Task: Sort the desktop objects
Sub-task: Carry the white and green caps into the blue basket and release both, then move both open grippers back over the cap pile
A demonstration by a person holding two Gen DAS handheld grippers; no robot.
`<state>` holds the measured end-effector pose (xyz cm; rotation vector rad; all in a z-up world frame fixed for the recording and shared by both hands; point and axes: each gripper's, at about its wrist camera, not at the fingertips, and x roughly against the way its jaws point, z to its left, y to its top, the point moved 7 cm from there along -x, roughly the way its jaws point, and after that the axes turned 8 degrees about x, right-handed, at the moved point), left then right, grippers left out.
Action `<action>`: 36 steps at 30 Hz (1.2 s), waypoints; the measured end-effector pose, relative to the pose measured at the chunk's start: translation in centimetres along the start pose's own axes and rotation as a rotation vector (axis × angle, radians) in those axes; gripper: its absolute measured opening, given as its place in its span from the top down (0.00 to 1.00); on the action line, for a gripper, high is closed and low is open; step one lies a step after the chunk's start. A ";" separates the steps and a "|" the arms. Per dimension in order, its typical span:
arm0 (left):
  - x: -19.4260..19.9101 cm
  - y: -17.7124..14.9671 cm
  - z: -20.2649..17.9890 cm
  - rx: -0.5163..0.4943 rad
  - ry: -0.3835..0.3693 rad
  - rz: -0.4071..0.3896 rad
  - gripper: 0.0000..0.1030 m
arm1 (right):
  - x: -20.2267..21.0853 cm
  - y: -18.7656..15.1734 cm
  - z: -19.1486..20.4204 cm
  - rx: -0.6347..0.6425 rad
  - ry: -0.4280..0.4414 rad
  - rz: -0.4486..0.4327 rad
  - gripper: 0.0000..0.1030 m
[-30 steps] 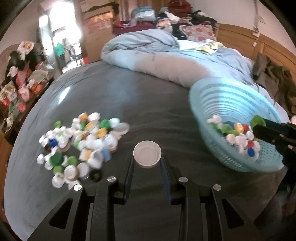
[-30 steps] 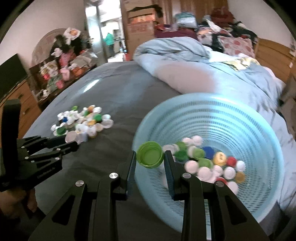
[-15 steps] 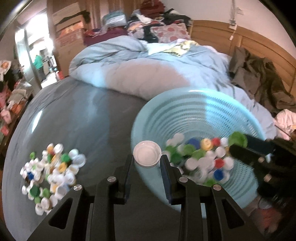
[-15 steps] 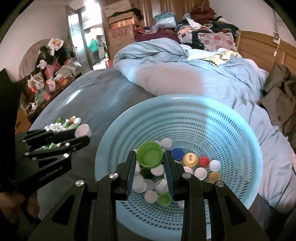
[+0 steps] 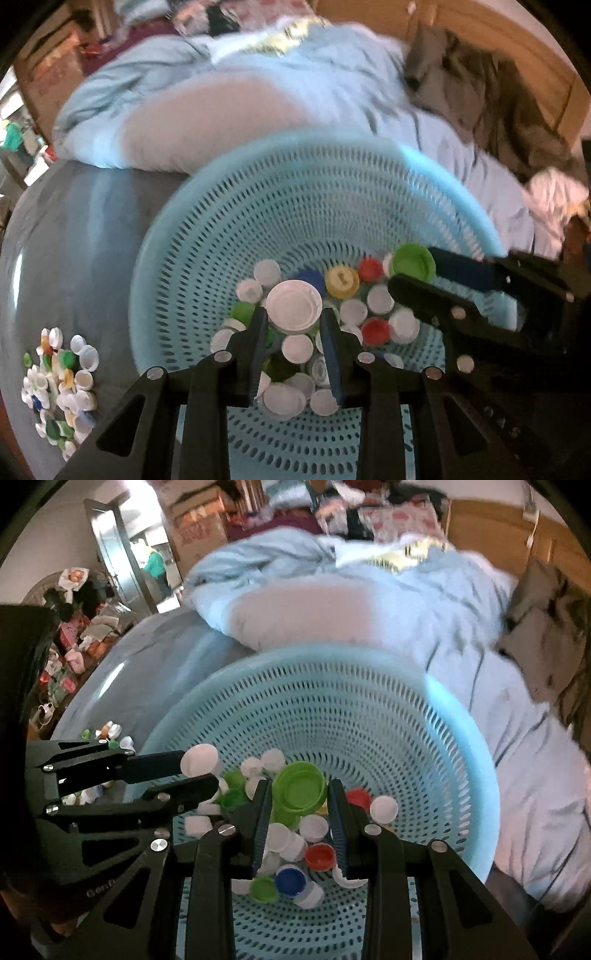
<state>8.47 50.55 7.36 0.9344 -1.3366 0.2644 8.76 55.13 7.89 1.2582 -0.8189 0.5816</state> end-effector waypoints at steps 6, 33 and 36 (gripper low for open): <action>-1.7 -0.4 -0.1 -0.020 0.010 0.048 0.70 | -0.9 -0.8 -0.4 -0.010 0.028 0.035 0.74; 15.2 -13.5 28.0 0.365 0.185 -0.489 0.00 | 8.0 -2.2 14.3 0.207 0.065 -0.378 0.25; 16.3 -20.1 37.5 0.532 0.293 -0.492 0.00 | 6.6 -4.5 19.5 0.311 0.131 -0.353 0.18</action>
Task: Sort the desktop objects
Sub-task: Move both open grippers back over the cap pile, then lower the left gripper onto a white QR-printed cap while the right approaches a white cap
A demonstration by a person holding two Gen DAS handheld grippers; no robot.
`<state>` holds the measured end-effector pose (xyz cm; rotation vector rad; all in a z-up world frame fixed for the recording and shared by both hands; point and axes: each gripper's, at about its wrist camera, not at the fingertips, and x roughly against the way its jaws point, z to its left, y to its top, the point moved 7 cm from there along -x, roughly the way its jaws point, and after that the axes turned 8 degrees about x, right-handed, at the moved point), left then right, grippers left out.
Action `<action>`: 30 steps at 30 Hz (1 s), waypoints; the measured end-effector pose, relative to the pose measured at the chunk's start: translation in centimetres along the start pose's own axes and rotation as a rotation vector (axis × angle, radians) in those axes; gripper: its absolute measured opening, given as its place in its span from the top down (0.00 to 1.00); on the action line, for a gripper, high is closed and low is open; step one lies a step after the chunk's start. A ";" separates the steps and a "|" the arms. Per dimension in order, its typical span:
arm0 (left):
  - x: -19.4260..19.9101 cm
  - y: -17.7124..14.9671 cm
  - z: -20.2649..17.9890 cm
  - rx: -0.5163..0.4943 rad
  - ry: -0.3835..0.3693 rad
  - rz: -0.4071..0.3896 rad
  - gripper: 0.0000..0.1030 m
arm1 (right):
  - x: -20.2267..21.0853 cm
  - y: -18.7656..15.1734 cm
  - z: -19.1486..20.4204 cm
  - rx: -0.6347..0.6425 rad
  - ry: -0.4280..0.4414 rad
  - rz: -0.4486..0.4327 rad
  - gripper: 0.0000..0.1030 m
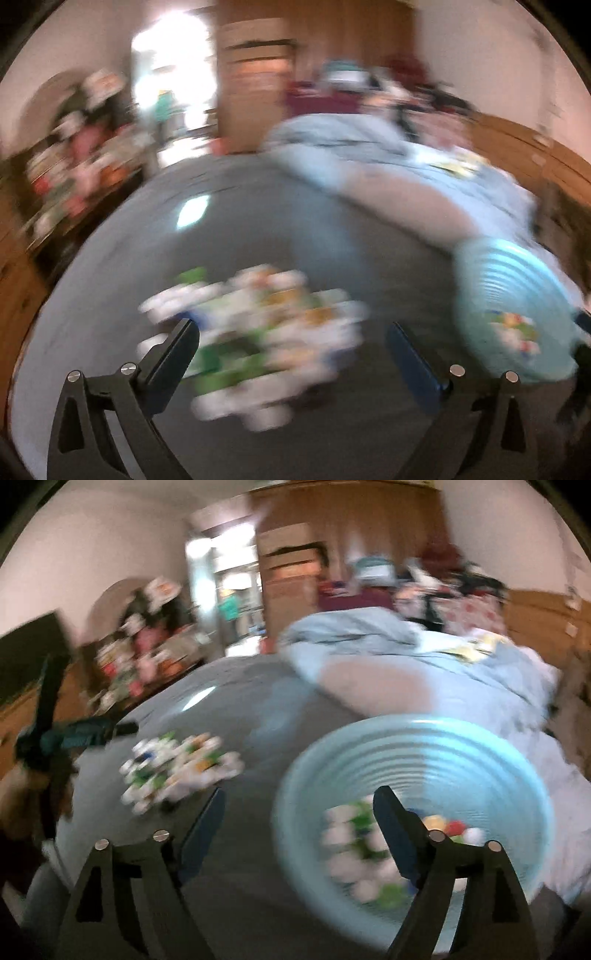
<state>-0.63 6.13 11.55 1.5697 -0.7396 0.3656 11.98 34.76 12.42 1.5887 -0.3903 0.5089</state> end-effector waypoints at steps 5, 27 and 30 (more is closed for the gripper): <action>-3.5 -1.5 12.6 0.145 0.199 0.007 0.00 | -5.3 -3.1 5.6 0.071 0.134 0.146 0.16; -15.3 -5.2 16.0 0.134 0.269 0.225 0.00 | -12.2 -6.3 9.0 0.103 0.179 0.289 0.16; -15.9 -4.9 15.5 0.122 0.256 0.230 0.11 | -12.9 -6.1 9.0 0.102 0.180 0.289 0.16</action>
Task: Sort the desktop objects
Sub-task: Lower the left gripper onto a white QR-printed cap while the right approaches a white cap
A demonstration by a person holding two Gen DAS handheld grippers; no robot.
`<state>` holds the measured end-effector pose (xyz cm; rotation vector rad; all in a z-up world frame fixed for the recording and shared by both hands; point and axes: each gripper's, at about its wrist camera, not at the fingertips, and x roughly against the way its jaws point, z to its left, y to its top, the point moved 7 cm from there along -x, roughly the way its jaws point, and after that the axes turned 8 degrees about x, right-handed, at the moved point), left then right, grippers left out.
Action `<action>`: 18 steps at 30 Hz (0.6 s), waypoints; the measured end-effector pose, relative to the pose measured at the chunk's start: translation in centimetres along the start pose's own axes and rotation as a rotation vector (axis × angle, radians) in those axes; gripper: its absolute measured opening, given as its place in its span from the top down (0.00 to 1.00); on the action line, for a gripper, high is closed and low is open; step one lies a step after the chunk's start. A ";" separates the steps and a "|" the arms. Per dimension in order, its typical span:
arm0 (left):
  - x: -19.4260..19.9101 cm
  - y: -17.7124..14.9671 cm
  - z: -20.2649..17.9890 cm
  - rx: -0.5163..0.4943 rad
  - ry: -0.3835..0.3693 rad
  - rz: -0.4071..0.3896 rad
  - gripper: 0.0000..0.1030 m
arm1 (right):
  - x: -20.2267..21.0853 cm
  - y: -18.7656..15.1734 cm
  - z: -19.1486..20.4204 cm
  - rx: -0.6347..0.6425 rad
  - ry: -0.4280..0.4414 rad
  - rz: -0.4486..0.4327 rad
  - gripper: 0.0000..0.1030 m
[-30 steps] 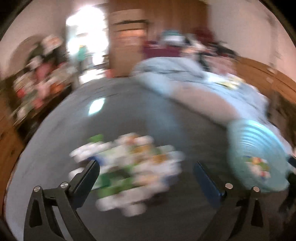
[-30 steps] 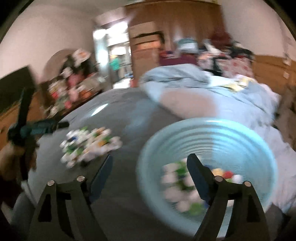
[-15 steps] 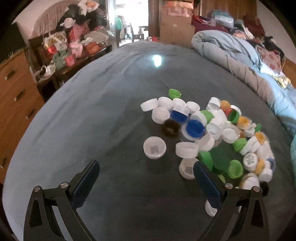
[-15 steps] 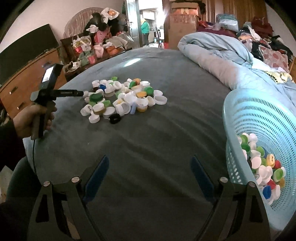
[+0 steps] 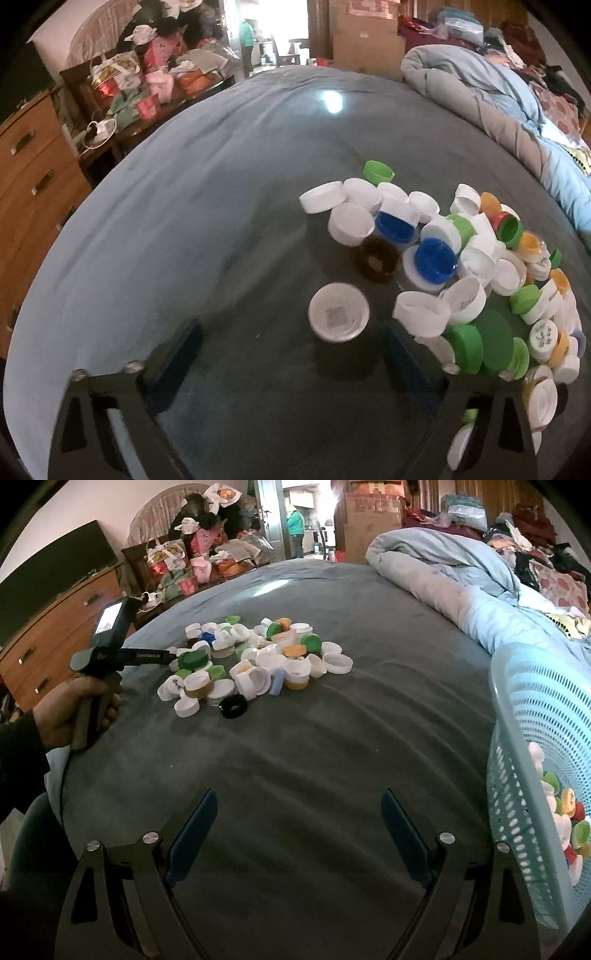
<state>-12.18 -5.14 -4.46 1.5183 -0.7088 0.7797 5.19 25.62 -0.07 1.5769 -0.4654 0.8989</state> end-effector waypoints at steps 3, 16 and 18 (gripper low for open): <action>-0.2 -0.1 -0.4 0.002 -0.035 -0.009 0.27 | -0.6 0.9 -0.2 0.006 -0.002 -0.013 0.16; -0.6 -0.2 -0.2 0.014 -0.068 -0.034 0.29 | -6.8 9.3 -4.6 -0.040 -0.058 -0.096 0.43; -0.6 -0.2 -0.1 0.023 -0.083 -0.029 0.28 | -8.5 9.8 -6.1 -0.055 -0.107 -0.057 0.43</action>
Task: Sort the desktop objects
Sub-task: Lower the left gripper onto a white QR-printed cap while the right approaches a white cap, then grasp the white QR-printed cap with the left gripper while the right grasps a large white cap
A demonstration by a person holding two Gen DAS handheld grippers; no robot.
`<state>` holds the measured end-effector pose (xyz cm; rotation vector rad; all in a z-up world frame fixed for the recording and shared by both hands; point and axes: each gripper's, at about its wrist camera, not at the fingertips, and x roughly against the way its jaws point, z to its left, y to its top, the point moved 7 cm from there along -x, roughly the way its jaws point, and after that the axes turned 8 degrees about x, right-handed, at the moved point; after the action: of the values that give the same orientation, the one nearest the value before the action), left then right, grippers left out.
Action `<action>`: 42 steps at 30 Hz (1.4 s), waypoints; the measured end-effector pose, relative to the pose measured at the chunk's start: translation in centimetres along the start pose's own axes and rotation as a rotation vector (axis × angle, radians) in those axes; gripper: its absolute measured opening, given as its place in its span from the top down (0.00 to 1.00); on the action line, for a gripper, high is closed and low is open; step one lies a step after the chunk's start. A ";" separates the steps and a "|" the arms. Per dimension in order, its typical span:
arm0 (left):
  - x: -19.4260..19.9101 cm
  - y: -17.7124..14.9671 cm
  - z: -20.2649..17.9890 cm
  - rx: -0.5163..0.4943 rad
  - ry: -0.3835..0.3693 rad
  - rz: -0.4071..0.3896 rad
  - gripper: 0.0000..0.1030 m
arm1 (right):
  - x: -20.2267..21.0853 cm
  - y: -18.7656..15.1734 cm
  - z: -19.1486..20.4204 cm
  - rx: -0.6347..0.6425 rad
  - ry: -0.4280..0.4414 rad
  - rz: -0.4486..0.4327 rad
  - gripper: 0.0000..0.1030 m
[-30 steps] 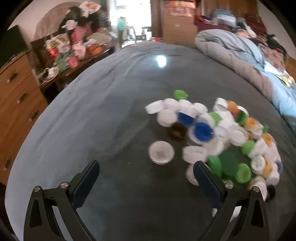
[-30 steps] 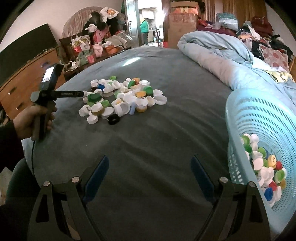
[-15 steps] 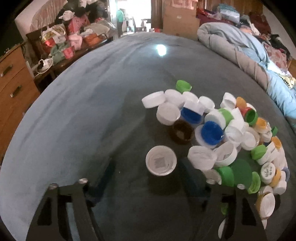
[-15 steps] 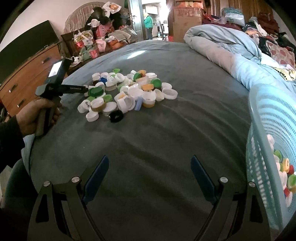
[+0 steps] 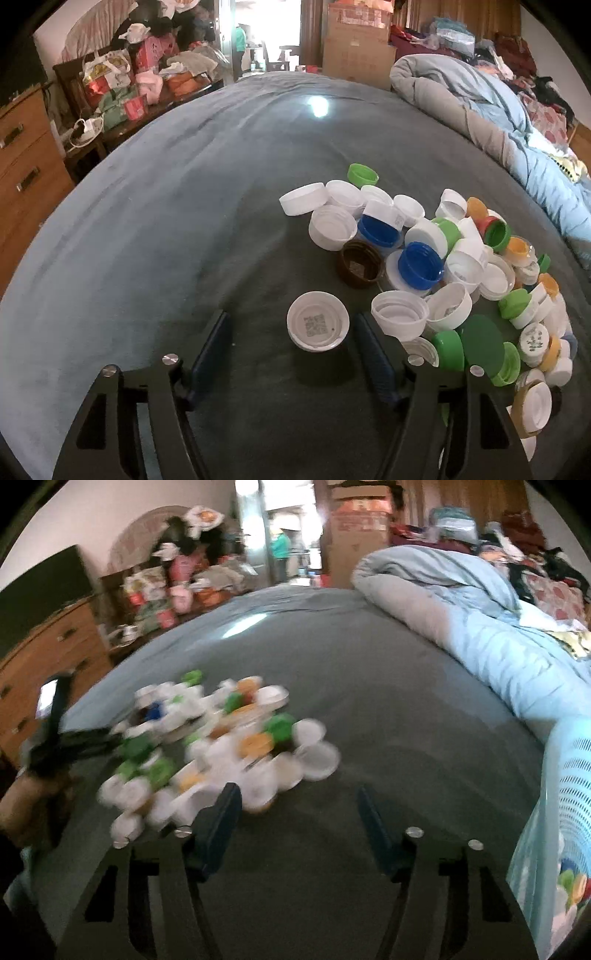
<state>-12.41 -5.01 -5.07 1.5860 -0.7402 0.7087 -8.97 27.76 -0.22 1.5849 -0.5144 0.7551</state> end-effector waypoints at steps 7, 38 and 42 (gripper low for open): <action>-0.3 0.1 -0.2 -0.003 -0.004 0.001 0.23 | -5.7 -1.0 -0.9 0.103 -0.045 0.145 0.47; 6.8 -2.1 -1.4 0.028 -0.070 -0.054 0.68 | 5.2 -1.5 1.8 0.051 0.103 0.018 0.66; 11.2 -3.2 -4.6 -0.007 -0.128 -0.096 0.68 | 8.3 -1.8 2.1 0.039 0.106 -0.011 0.66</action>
<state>-3.21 -0.91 2.38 1.6602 -0.7532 0.5382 -1.59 26.80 4.42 1.5733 -0.4154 0.8407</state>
